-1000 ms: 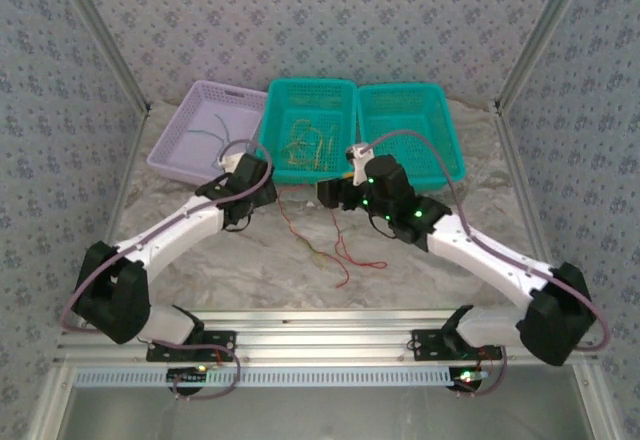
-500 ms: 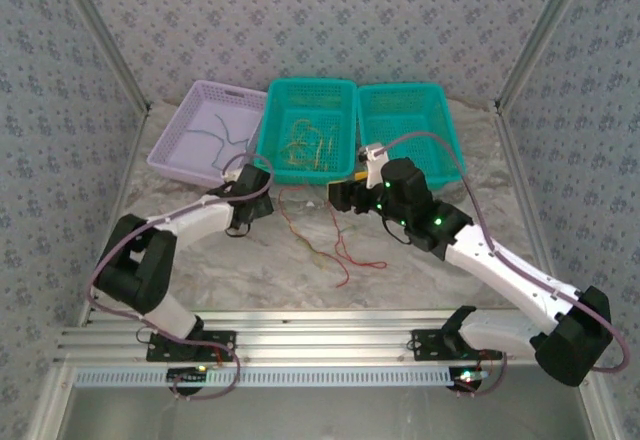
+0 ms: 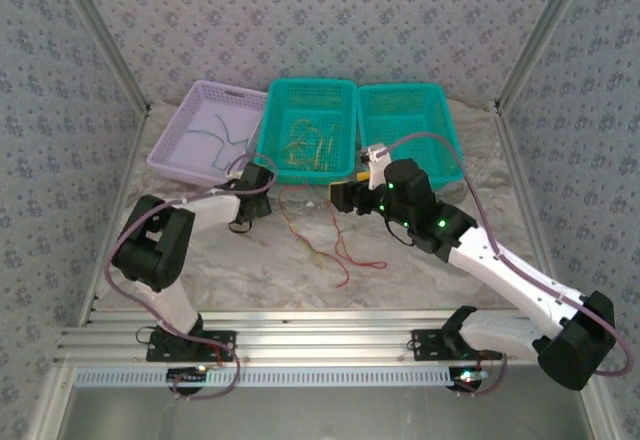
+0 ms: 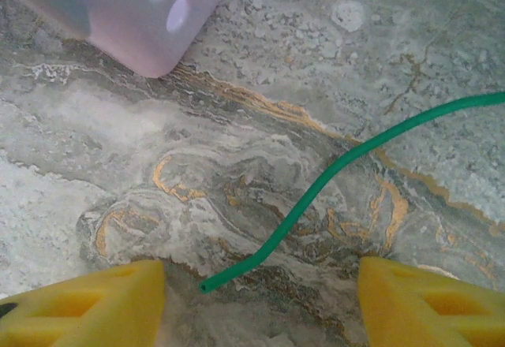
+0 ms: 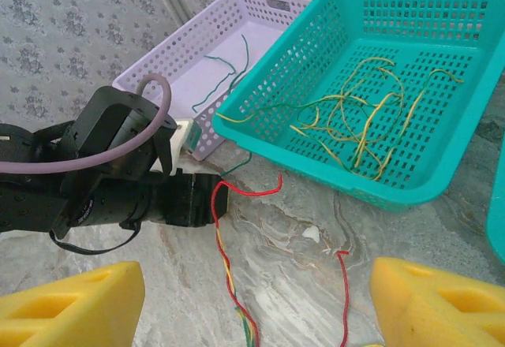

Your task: Untangle the cables

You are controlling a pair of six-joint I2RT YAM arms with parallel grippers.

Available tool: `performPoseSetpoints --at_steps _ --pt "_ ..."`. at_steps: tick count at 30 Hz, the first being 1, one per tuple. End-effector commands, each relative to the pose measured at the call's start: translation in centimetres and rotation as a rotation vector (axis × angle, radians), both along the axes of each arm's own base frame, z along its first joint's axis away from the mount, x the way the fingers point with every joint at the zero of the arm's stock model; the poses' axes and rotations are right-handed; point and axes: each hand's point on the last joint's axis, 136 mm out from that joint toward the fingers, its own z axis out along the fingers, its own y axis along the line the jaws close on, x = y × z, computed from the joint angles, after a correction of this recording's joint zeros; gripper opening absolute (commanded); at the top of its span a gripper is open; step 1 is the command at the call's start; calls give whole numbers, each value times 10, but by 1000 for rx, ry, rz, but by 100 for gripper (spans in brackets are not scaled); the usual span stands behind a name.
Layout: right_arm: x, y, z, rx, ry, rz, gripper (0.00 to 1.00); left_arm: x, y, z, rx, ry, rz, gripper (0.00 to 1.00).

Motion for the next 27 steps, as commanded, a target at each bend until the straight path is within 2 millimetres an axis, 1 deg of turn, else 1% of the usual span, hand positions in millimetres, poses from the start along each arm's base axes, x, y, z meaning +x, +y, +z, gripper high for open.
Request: performPoseSetpoints --at_steps 1,3,5,6,8,12,18,19,21,23,25,27 --pt "-1 -1 19 14 -35 -7 77 33 -10 -3 -67 -74 -9 60" --pt "-1 0 19 13 -34 -4 77 38 -10 -6 -84 -71 -5 54" --pt "-1 1 21 13 -39 -4 77 41 -14 -8 -104 -67 -12 46" --pt "-1 2 20 12 -39 -5 77 42 -16 -9 -110 -66 -16 44" --pt "-1 3 20 12 -40 -4 77 45 -19 -9 -119 -68 -20 34" --pt "-2 5 22 15 -42 2 77 46 -19 -10 -119 -63 -21 28" --pt "-4 5 22 14 -43 3 77 40 -17 -13 -122 -59 -13 16" --pt "-4 6 24 18 -45 4 77 39 -17 -12 -124 -61 -15 12" --pt "-5 6 25 18 -45 7 77 38 -18 -10 -136 -62 -17 9" --pt "-6 7 27 21 -50 8 77 37 -20 -7 -140 -62 -22 3" --pt "-7 7 28 23 -51 9 77 35 -22 -3 -141 -65 -26 0" --pt "-9 7 31 29 -55 10 77 31 -24 4 -146 -70 -28 0"
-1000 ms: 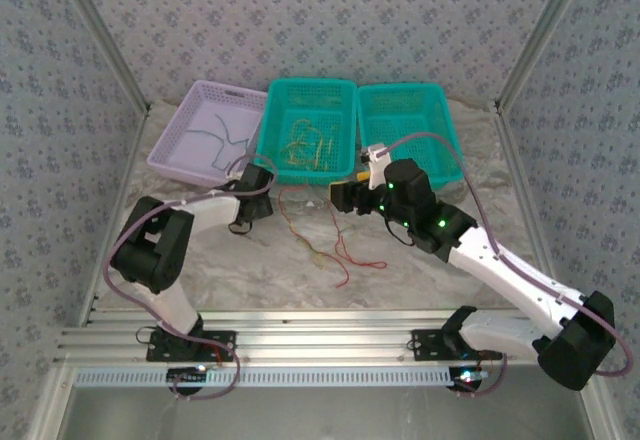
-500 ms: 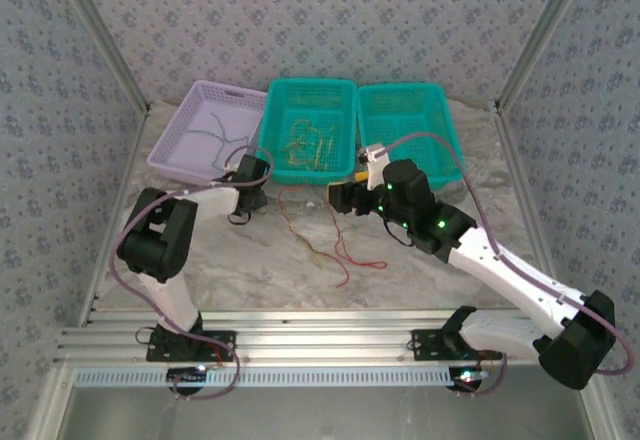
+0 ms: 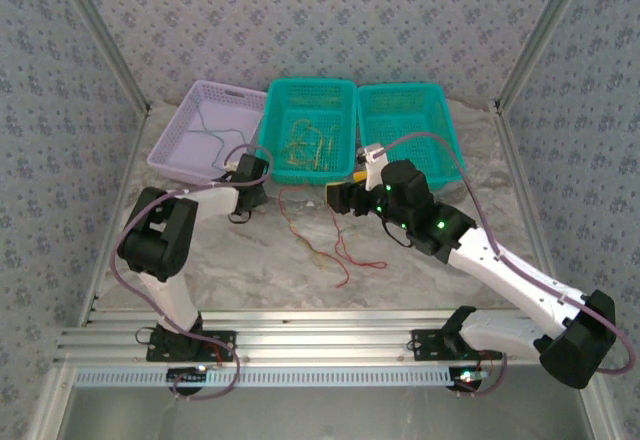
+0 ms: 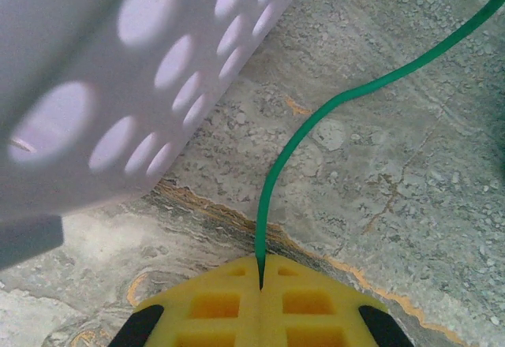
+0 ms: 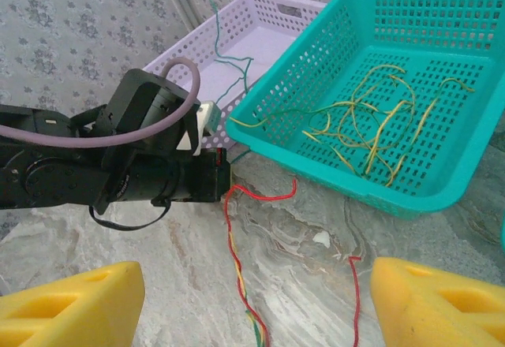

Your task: Untangle the cables

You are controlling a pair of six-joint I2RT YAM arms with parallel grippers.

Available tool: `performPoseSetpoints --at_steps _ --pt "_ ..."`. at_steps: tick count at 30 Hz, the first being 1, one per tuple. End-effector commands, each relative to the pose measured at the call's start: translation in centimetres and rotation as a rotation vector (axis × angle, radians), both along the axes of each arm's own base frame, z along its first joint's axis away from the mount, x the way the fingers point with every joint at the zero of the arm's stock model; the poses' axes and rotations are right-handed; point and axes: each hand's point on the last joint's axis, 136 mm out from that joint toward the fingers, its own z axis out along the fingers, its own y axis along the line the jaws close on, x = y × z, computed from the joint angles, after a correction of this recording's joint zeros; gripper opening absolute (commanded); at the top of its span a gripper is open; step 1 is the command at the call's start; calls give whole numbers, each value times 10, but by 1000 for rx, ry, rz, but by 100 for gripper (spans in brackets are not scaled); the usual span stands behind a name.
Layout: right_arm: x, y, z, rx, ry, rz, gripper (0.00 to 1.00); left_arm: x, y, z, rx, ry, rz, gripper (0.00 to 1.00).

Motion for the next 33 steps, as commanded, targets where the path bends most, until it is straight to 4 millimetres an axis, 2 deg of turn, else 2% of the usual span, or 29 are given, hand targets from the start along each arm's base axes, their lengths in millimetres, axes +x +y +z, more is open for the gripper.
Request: performPoseSetpoints --at_steps 1,4,10,13,17,22,26,29,33 --pt "-3 -1 23 25 -38 -4 77 -5 -25 5 -105 -12 -53 0" --pt "-6 0 26 27 -40 0 77 -12 -31 25 -136 -32 -60 0" --pt "-10 2 29 32 -48 7 77 -27 -42 78 -199 -81 -96 0" --pt "-11 4 30 35 -48 13 77 -32 -38 108 -237 -122 -92 0" --pt "-12 6 28 35 -45 20 77 -32 -24 143 -303 -153 -57 0" --pt "-14 11 33 42 -49 33 77 -17 3 173 -409 -185 15 0" --pt "-15 12 39 47 -61 36 77 7 19 193 -486 -218 53 0" --pt "-15 14 40 45 -59 42 77 28 24 199 -515 -211 69 0" --pt "-17 15 40 38 -55 50 77 54 30 191 -490 -180 87 0"
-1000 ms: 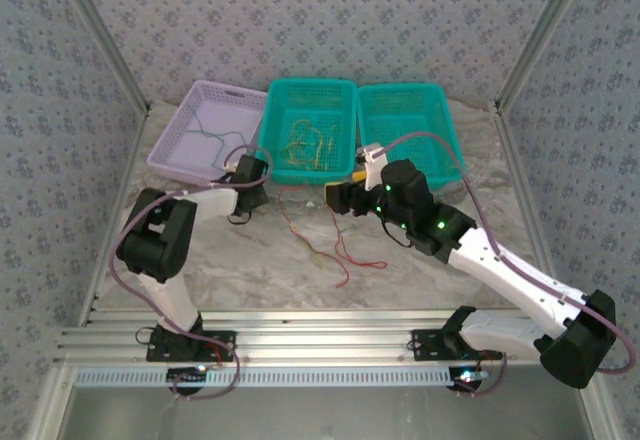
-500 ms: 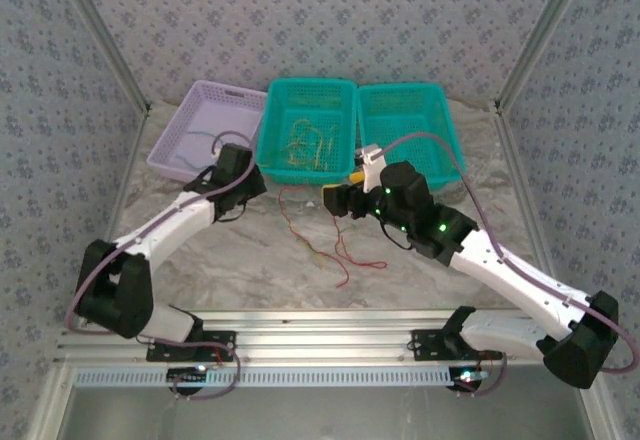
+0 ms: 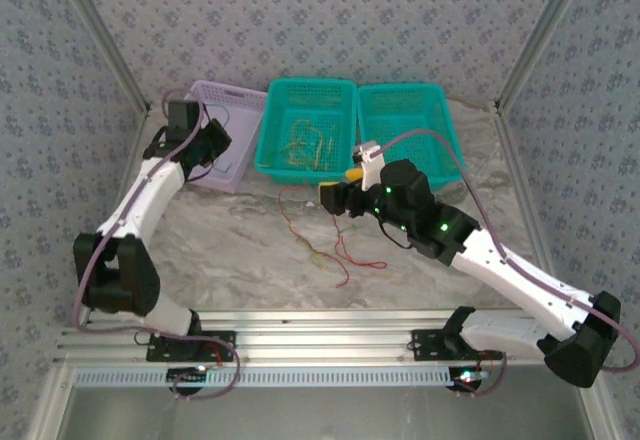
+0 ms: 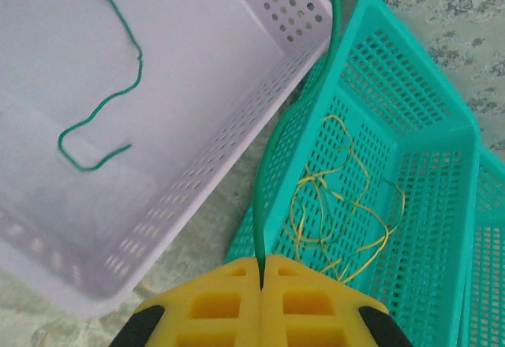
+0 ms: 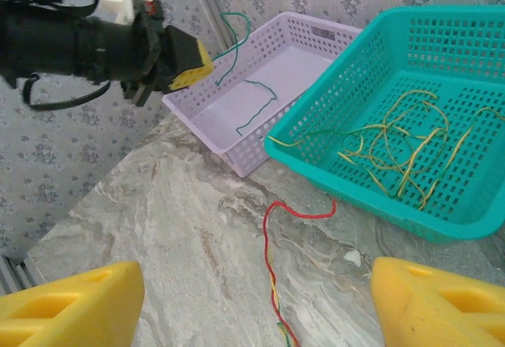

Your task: Untangle the cables

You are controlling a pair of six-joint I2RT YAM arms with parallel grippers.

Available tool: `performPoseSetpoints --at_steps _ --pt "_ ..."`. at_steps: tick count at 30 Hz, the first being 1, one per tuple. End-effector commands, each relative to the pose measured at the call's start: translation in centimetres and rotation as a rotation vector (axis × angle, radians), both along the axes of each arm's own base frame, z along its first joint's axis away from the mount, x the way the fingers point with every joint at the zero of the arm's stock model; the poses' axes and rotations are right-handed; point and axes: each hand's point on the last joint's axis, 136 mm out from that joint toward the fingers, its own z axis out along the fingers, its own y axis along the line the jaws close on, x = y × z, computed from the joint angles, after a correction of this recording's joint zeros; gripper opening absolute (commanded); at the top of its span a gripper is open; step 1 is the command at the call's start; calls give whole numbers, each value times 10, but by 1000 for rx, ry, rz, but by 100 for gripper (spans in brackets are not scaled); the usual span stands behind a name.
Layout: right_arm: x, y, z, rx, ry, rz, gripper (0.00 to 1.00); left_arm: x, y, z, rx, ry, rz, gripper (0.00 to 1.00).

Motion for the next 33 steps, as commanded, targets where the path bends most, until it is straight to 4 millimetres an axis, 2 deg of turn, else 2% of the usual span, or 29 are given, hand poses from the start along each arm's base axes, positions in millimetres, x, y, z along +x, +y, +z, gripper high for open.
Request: performPoseSetpoints --at_steps 1,6,8,16,18,20,23,26,29,31,33 --pt "-1 0 10 1 -15 -1 77 14 -3 -10 -19 61 -21 0" --pt "-5 2 6 -11 -2 12 78 41 0 -47 -36 140 -5 0" --pt "-6 1 4 -19 3 13 78 50 -6 -61 -65 172 -23 0" --pt "-10 -2 1 -29 3 10 78 72 -8 -103 -73 258 2 0" --pt "-11 -2 0 -31 5 12 78 76 -10 -110 -80 271 1 4" --pt "-11 -1 -1 -34 8 14 78 79 -10 -114 -82 279 3 16" --pt "-12 -1 -2 -38 12 15 78 82 -11 -112 -82 280 2 33" --pt "-13 -2 -2 -38 10 15 78 85 -13 -101 -81 262 -4 52" --pt "-13 -3 -1 -40 10 10 78 85 -13 -79 -69 228 -13 61" --pt "-13 -3 -3 -45 13 9 78 83 -11 -57 -58 187 -10 69" --pt "-12 -3 -9 -60 28 4 78 78 -11 -32 -50 142 -17 72"
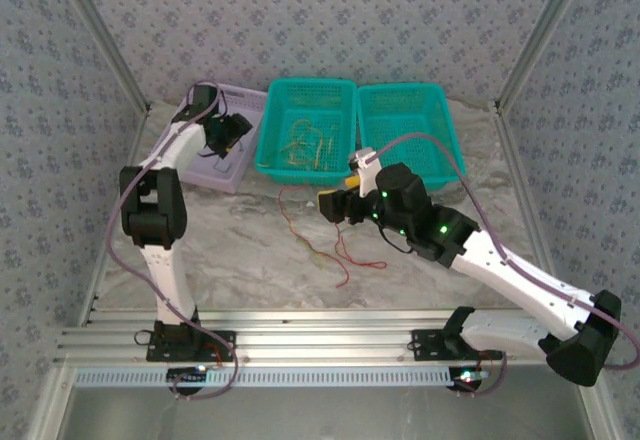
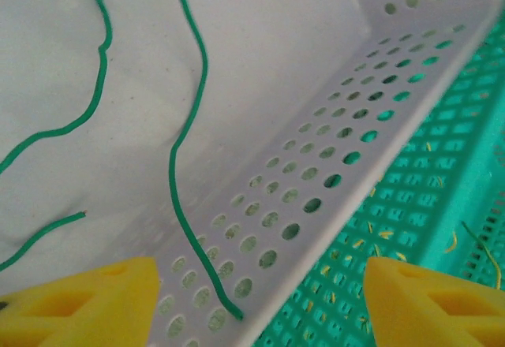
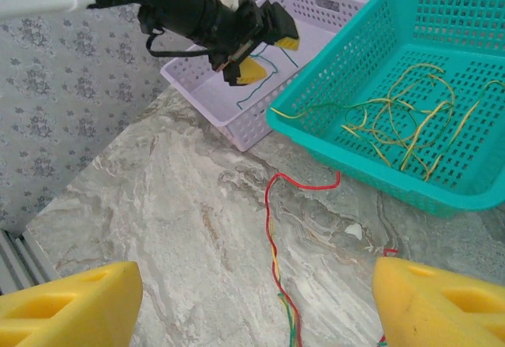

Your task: Untangle the cables

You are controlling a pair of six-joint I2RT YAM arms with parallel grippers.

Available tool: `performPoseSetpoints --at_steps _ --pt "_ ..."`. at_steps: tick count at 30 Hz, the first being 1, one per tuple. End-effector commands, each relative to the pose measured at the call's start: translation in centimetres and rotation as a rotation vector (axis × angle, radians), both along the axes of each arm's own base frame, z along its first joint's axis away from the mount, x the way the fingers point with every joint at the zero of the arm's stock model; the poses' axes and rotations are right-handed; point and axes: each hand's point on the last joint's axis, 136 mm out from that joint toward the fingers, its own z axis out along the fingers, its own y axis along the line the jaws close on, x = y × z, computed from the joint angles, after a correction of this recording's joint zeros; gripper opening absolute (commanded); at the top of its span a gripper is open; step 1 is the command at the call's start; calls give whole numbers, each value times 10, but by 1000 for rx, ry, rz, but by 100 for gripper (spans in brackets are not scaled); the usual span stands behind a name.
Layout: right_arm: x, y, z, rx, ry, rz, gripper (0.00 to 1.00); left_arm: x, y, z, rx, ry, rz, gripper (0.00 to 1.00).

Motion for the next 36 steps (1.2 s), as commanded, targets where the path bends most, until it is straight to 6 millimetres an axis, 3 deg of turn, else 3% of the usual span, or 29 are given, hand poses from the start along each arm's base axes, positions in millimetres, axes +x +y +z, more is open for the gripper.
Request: performPoseSetpoints --at_steps 1,4,7,10,13,18,22,24,29,33,36 --pt "1 -4 0 -22 0 -20 78 -8 -1 76 19 -131 -17 74" --pt "6 -2 -25 -60 65 -26 78 -25 -1 111 50 -191 -29 80" --pt "12 -2 -63 -101 185 -34 78 -48 -5 139 86 -251 -51 87" --pt "26 0 -93 -118 269 -40 78 -78 -10 154 133 -289 -74 93" --pt "29 17 -114 -126 306 8 78 -110 -16 157 152 -314 -93 94" --pt "28 55 -136 -128 338 91 78 -160 -25 148 142 -336 -106 95" --pt "29 84 -157 -188 343 129 76 -198 -23 128 173 -334 -108 96" --pt "40 79 -168 -221 361 88 75 -213 -21 116 172 -333 -115 96" --pt "78 24 -179 -182 389 -116 73 -245 -23 81 184 -297 -168 97" --pt "83 11 -179 -282 344 -134 73 -265 -28 62 203 -286 -210 97" --pt "82 6 -193 -341 365 -146 73 -274 -29 52 236 -273 -229 97"
